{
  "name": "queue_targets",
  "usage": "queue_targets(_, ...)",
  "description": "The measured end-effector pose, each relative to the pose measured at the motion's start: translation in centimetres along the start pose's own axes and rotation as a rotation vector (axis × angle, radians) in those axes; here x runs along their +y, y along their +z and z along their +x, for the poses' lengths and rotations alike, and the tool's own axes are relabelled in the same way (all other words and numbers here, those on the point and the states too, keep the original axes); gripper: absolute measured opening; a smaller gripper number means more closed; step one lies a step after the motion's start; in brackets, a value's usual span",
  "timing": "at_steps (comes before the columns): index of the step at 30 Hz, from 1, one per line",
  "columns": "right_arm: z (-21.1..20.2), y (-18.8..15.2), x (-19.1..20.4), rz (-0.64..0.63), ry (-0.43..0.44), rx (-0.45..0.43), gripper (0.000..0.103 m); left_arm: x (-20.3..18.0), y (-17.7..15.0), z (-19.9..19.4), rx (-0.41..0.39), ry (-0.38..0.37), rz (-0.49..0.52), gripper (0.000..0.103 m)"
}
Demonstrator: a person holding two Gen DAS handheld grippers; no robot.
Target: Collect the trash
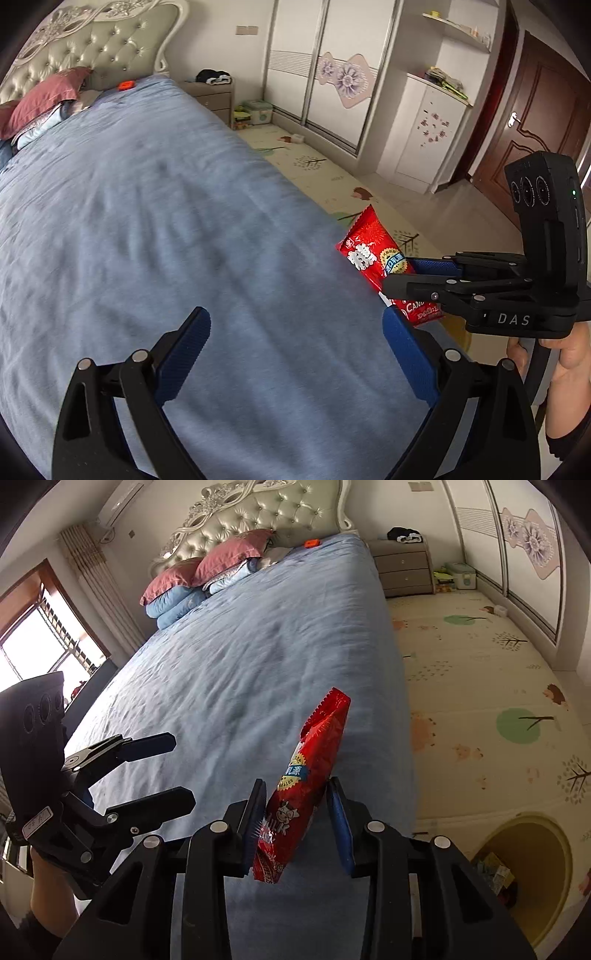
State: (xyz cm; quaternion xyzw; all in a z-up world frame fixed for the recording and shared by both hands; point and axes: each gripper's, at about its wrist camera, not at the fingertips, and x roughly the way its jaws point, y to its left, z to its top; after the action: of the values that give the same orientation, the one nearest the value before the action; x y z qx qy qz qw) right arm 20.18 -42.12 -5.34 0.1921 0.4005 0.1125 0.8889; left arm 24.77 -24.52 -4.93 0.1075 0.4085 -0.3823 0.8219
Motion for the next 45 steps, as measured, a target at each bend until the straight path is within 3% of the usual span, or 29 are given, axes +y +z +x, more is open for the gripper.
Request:
queue_targets(6, -6.1, -2.7, -8.4, 0.073, -0.104, -0.057, 0.028, -8.5, 2.1, 5.0, 0.056, -0.119, 0.063, 0.094)
queue_targets(13, -9.4, -7.2, -17.7, 0.220, -0.181, -0.054, 0.028, -16.7, 3.6, 11.5, 0.157, -0.218, 0.116, 0.094)
queue_targets(20, -11.1, -11.4, -23.8, 0.353, -0.192, -0.071, 0.028, -19.8, 3.7, 14.3, 0.199, -0.207, 0.142, 0.094)
queue_targets(34, -12.2, -12.4, -23.4, 0.339, -0.192, -0.101, 0.028, -19.8, 4.2, 13.1, 0.117, -0.187, 0.118, 0.094)
queue_targets(39, -13.4, -11.3, -20.6, 0.275, -0.163, -0.151, 0.028, -19.3, 4.0, 10.9, 0.043, -0.173, 0.098, 0.094)
queue_targets(45, -13.7, -9.6, -15.3, 0.151, -0.128, -0.185, 0.028, -17.3, 3.2, 6.6, -0.078, -0.089, 0.062, 0.094)
